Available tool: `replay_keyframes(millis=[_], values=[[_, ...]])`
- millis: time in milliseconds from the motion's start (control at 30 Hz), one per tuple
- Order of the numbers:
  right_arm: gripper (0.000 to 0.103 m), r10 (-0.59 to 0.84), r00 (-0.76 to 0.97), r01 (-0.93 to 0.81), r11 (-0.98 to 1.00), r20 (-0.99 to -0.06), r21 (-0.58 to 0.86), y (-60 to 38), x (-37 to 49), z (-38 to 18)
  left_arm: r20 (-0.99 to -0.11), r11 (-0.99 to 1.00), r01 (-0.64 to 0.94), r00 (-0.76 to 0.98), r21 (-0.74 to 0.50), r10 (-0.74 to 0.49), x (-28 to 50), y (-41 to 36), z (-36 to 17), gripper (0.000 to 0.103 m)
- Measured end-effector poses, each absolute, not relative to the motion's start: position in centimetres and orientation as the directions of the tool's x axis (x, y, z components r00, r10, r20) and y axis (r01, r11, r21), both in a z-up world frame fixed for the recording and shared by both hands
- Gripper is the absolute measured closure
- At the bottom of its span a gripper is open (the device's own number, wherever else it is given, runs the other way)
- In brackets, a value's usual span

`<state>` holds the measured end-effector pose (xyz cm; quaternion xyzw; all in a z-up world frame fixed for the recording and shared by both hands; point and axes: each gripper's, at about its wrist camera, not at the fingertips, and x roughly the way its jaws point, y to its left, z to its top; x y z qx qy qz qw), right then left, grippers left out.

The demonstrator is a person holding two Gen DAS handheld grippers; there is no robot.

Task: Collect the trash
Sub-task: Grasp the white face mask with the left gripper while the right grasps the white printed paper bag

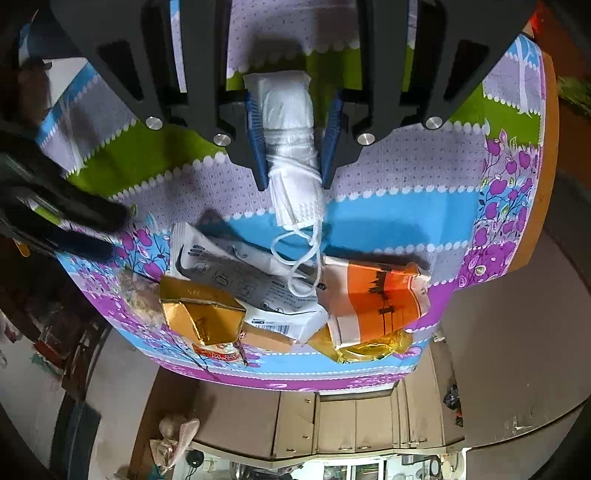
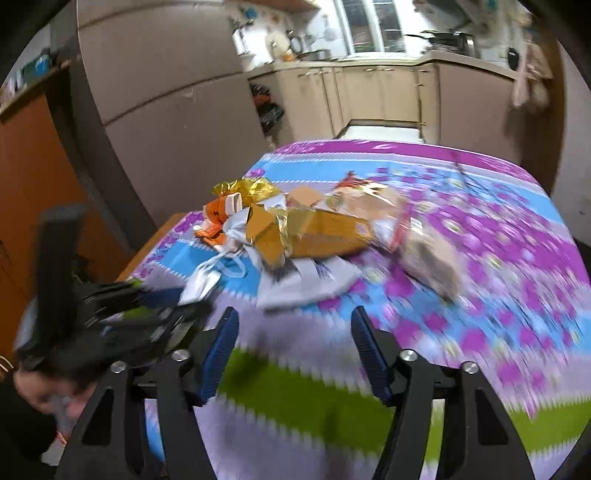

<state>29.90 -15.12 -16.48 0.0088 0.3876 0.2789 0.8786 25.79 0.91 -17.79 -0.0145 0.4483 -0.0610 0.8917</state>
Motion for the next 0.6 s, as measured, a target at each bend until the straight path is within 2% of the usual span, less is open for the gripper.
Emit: replay_keyframes(millis=[100, 233, 400, 500, 600], values=[[0.057, 0.477, 0.527, -0.485, 0.848, -0.703, 0.212, -13.1, 32.5, -17.4, -0.799, 0.988, 0.113, 0.581, -0.105, -0.152, 25.7, 0.8, -17.9, 0.076], [0.058, 0.456, 0.525, -0.475, 0.858, -0.719, 0.197, -11.9, 34.2, -18.5, -0.798, 0.983, 0.141, 0.575, -0.122, -0.181, 26.0, 0.5, -18.3, 0.076], [0.084, 0.426, 0.541, -0.455, 0.873, -0.725, 0.174, -11.8, 34.2, -18.8, -0.79, 0.981, 0.13, 0.582, -0.146, -0.194, 26.2, 1.0, -18.4, 0.076], [0.087, 0.426, 0.54, -0.47, 0.868, -0.726, 0.16, -11.8, 32.8, -18.0, -0.786, 0.981, 0.125, 0.587, -0.148, -0.194, 26.2, 1.2, -18.3, 0.076], [0.087, 0.458, 0.529, -0.45, 0.865, -0.714, 0.222, -12.9, 31.3, -16.8, -0.776, 0.981, 0.124, 0.601, -0.149, -0.194, 25.4, 1.6, -17.7, 0.076]])
